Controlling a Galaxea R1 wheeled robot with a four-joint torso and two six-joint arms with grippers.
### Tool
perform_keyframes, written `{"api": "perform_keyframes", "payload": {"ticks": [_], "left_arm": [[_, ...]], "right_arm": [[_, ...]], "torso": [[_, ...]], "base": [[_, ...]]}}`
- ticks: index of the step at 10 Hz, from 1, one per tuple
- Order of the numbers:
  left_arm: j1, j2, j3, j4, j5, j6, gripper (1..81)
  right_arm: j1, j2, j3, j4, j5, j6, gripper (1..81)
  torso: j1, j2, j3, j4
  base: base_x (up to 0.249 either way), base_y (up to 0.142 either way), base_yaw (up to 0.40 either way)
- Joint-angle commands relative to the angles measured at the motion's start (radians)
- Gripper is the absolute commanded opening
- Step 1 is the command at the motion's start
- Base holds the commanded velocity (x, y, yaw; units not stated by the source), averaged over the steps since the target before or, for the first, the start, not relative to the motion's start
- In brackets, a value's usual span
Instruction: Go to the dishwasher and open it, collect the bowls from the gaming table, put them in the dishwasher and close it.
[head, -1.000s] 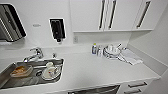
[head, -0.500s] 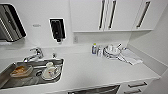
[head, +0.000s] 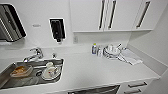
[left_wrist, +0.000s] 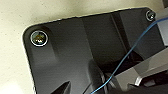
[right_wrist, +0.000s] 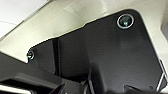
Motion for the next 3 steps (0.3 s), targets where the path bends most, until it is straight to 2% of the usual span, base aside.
{"api": "perform_keyframes", "payload": {"ticks": [1, 3], "left_arm": [[-0.026, 0.002, -0.001, -0.007, 0.047, -0.007, 81.1], [-0.028, 0.014, -0.001, -0.007, 0.047, -0.007, 81.1]], "right_arm": [[0.005, -0.006, -0.019, -0.019, -0.045, -0.003, 81.1], [0.005, 0.014, -0.023, -0.018, -0.072, -0.003, 81.1]], "torso": [[0.000, 0.000, 0.000, 0.000], [0.000, 0.000, 0.000, 0.000]], "base": [[0.000, 0.000, 0.000], [0.000, 0.000, 0.000]]}}
